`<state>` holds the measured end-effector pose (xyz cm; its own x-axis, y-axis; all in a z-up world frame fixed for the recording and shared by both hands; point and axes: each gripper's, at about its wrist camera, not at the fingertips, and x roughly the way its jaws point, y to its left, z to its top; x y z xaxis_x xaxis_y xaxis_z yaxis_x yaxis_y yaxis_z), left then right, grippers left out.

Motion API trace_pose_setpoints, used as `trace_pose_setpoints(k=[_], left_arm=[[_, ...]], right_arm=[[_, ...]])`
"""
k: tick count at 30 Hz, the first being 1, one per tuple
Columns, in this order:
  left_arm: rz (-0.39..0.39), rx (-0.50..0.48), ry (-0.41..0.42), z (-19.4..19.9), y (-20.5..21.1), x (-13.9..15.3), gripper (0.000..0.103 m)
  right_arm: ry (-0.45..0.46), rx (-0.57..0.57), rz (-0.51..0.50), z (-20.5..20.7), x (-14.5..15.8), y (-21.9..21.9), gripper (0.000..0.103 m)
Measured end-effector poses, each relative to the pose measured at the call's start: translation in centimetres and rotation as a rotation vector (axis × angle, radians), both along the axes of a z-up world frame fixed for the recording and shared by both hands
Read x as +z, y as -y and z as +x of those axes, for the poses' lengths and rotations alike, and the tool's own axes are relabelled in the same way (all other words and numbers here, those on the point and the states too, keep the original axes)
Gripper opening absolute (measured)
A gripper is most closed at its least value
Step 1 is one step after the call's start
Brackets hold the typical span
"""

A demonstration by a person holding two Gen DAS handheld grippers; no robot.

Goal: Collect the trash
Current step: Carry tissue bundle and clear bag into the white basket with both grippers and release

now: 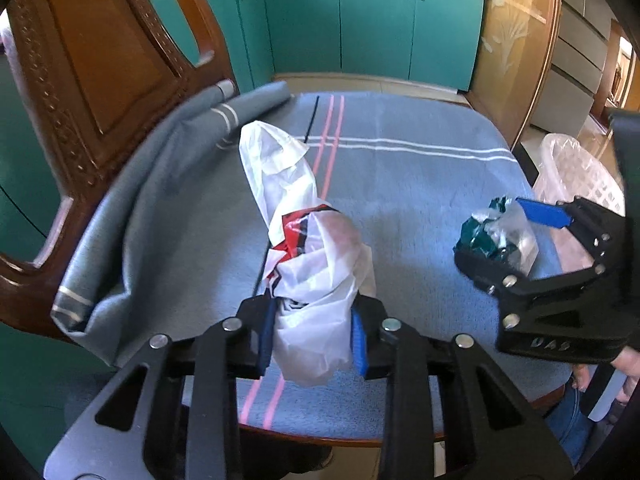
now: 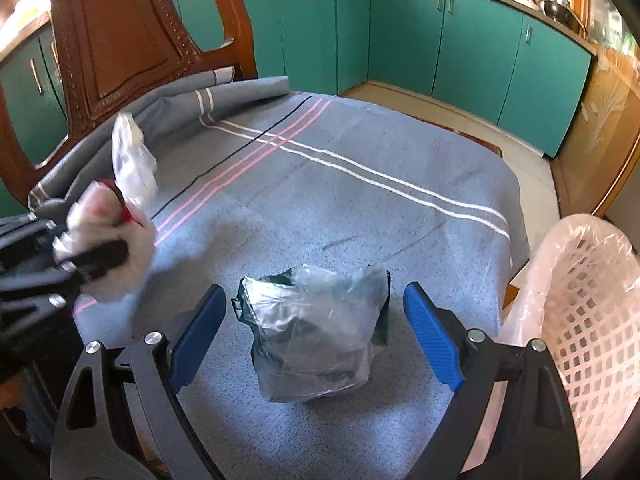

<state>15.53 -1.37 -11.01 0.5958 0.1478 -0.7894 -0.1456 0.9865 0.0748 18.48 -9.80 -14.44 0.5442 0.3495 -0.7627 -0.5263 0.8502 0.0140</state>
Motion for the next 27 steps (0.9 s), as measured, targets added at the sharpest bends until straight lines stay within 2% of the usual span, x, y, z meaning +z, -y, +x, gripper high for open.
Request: trace_pose_setpoints(k=[2,8,15,19,22,24,27], left_arm=[[0.012,0.002,0.01,-0.2,0.1,0.3,0.032],[0.029,0.005,0.021,-0.3,0.1,0.7,0.032],[0.029,-0.006,0.038,-0.9,0.4,1.5,0.032],[0.027,-0.038,0.069,-1.3,1.0,2.6,0.032],[0.02,-0.08,0.08,-1.1,2.3,3.2,0.032],[0.01,-0.134,0.087,-0.6,4.0,3.7,0.032],[-0.029,-0.227,0.092,0.2,7.3,4.3,0.032]], right_arm=[[0.001,0.008,-0.011,-0.1,-0.2,-0.2,0.088],[-0.005,0.036,-0.01,-0.3,-0.6,-0.6,0.062],[0.028,0.059,0.072,-1.0,1.1,0.4,0.06],[0.09,0.012,0.226,-2.2,4.4,4.9,0.06],[0.14,-0.098,0.337,-3.8,6.4,10.7,0.06],[0.152,-0.178,0.379,-5.1,7.0,14.3,0.06],[0.171,-0.317,0.385,-7.1,7.5,19.6,0.06]])
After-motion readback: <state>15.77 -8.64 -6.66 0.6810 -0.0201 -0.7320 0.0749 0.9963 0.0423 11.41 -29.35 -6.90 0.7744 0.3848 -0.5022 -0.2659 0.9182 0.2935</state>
